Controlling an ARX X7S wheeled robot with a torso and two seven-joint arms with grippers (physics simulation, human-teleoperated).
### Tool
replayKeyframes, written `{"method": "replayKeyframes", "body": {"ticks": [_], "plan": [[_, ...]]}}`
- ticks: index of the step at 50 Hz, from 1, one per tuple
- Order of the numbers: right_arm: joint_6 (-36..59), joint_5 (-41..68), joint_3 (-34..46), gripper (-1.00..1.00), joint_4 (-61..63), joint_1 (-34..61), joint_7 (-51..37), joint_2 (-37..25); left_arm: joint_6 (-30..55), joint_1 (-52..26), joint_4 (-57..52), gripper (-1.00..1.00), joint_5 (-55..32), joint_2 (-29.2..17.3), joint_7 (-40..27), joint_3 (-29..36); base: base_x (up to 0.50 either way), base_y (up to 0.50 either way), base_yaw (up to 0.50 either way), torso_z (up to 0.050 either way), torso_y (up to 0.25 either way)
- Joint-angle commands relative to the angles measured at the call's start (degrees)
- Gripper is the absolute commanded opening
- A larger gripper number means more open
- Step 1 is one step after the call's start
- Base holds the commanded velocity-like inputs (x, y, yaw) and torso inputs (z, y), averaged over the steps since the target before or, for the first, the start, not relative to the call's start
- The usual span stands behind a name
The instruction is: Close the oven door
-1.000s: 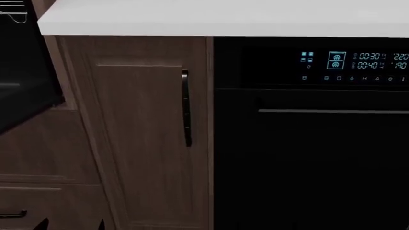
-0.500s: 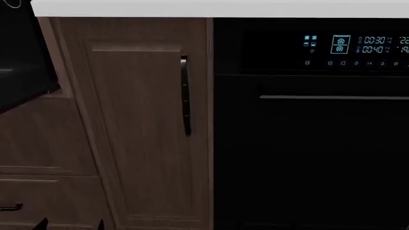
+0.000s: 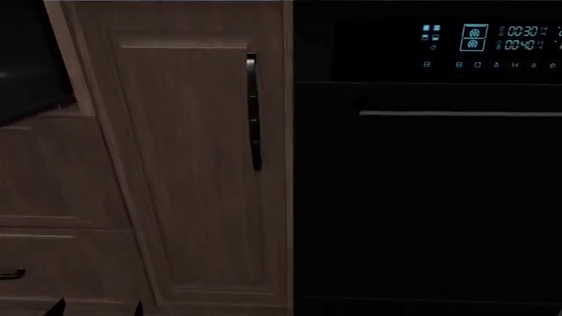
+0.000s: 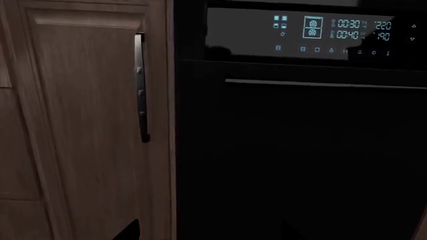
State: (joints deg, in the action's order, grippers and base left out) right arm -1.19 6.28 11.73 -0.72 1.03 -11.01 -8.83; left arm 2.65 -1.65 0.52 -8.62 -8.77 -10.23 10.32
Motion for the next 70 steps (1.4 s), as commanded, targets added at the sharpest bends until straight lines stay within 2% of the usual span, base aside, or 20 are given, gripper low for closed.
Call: {"method": "replayKeyframes", "body": {"ticks": [1,24,30,70], "plan": [[-0.17,0.07,0.56,1.00,-0.07,0.10,-0.48,-0.37,-0.38,-0.06,0.18,1.00,-0.15,-0.36,-0.47,0.47,0.00,0.00,0.00,-0.050,0.000],[0.37,-0.19,1.76,1.00,0.02,0.32,-1.61,-1.05,-1.14,0.10,-0.07,1.00,-1.02,-1.00,-0.87,1.29,0.00,0.00,0.00,-0.048,0.000],[0.17,-0.34,1.99,1.00,-0.28,0.47,-1.95,-1.20,-1.65,0.25,-0.33,1.00,-1.82,-1.19,-0.54,1.34,0.00,0.07,0.00,-0.001,0.000],[-0.06,0.38,3.41,1.00,-0.47,0.76,-3.09,-2.04,-2.64,-0.27,0.91,1.00,-3.12,-2.02,-1.55,2.12,0.00,0.38,0.00,0.000,0.000]]}}
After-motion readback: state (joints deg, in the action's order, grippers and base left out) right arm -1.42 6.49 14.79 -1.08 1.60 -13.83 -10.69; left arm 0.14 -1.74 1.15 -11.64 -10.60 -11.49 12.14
